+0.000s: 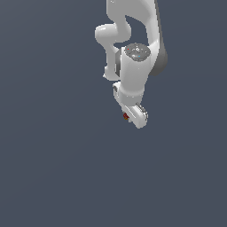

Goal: Pick up the object and move it to a goal position.

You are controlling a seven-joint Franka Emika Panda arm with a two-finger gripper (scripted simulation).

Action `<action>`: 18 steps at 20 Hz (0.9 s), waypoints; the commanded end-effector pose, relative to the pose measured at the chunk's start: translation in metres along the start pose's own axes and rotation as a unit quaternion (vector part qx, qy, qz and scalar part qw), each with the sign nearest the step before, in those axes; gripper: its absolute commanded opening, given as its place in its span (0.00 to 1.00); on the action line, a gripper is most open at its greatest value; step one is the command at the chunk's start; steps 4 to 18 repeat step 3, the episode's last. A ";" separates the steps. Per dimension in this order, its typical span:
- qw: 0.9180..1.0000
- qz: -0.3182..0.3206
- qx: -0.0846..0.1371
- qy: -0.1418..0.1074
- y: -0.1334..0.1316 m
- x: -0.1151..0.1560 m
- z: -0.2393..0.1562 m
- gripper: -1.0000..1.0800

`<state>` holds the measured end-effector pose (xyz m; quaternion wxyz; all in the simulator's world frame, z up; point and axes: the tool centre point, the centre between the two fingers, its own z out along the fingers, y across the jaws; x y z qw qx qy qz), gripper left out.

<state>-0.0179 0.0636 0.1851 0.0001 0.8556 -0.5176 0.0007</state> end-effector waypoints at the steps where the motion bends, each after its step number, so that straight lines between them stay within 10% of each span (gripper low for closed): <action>1: 1.000 0.000 0.000 0.000 -0.003 -0.001 -0.004 0.00; 18: 1.000 0.000 0.000 0.000 -0.004 -0.001 -0.005 0.00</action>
